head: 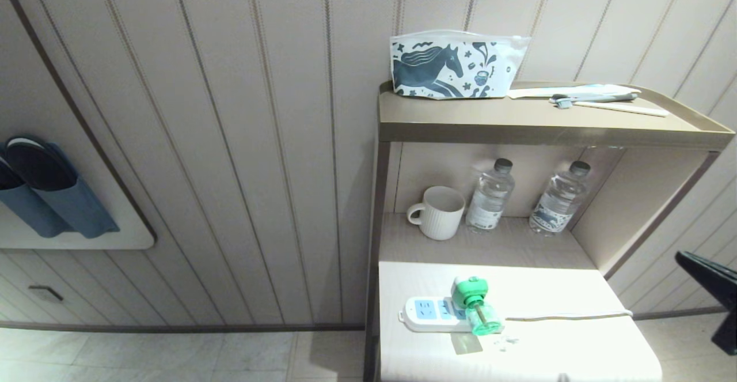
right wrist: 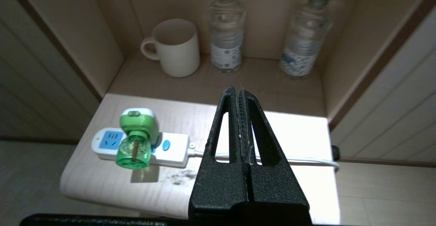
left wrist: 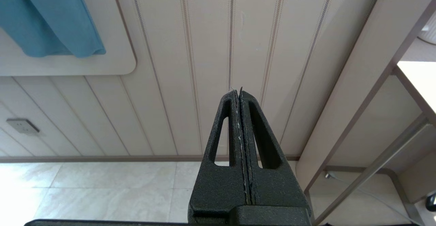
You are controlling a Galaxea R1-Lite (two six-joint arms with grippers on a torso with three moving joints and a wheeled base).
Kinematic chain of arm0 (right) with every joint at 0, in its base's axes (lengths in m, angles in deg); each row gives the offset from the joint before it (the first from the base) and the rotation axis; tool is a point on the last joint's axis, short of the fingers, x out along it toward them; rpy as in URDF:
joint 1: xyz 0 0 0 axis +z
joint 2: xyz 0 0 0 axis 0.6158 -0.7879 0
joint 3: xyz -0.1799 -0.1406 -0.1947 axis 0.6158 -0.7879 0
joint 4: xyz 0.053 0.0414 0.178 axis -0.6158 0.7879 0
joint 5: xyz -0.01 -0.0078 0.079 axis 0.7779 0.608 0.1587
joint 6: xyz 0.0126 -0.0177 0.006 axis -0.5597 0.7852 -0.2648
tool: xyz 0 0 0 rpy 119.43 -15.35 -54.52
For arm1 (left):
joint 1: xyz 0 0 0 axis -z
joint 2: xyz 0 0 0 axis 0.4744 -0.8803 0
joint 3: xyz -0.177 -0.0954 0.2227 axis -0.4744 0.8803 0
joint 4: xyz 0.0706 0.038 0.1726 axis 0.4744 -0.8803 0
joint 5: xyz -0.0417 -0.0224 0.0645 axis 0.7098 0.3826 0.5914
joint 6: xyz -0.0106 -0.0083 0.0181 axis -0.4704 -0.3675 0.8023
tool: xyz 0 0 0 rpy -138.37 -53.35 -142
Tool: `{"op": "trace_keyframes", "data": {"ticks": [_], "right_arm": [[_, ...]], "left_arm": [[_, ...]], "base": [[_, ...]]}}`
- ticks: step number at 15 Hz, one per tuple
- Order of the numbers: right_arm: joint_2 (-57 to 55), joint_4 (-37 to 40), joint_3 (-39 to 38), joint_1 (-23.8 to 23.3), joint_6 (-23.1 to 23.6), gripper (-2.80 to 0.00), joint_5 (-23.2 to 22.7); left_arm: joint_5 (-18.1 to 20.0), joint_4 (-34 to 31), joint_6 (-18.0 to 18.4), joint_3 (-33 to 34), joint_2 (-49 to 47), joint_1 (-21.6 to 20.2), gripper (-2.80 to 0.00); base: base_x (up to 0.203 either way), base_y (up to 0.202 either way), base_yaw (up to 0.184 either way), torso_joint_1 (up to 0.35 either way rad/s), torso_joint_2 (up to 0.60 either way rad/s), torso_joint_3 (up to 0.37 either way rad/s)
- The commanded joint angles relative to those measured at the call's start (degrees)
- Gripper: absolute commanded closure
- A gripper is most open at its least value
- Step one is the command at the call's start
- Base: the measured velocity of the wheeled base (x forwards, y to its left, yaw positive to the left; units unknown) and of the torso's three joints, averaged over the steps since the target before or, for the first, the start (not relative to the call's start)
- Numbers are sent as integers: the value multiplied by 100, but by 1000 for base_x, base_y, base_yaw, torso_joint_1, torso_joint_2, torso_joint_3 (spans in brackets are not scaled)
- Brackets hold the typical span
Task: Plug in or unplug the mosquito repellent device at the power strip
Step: Hold the socket with your left hand and unplug it with your right hand
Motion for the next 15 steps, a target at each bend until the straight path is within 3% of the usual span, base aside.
{"op": "trace_keyframes", "data": {"ticks": [1, 3, 4, 8, 10, 13, 14, 15], "right_arm": [[-1007, -258, 22, 1147, -158, 0, 738], [-1704, -719, 18, 2214, -370, 0, 1649], [-2029, -937, 17, 2527, -461, 0, 1941], [-2733, -1042, 387, 2723, -587, 0, 2288], [-2839, -239, 827, 2720, -603, 0, 2270], [-2866, 1790, 1943, 2761, -835, 0, 2089], [-2858, 2553, 2357, 2766, -985, 0, 1874], [-2831, 3195, 2758, 2755, -1140, 0, 1313]], "left_arm": [[0, -5, 2, 0, -8, -2, 0], [0, 4, 2, 0, -8, 7, 0], [-3, -2, 2, 0, -8, 6, 0], [0, -5, 2, 0, -8, -2, 0], [0, -5, 2, 0, -8, 5, 0], [0, 0, 2, 0, -8, 4, 0], [0, 3, 2, 0, -8, -2, 0], [0, -4, 2, 0, -8, 0, 0]], "base": [[0, 0, 0, 0, 0, 0], [0, 0, 0, 0, 0, 0], [0, 0, 0, 0, 0, 0], [0, 0, 0, 0, 0, 0], [0, 0, 0, 0, 0, 0], [0, 0, 0, 0, 0, 0], [0, 0, 0, 0, 0, 0], [0, 0, 0, 0, 0, 0]]}}
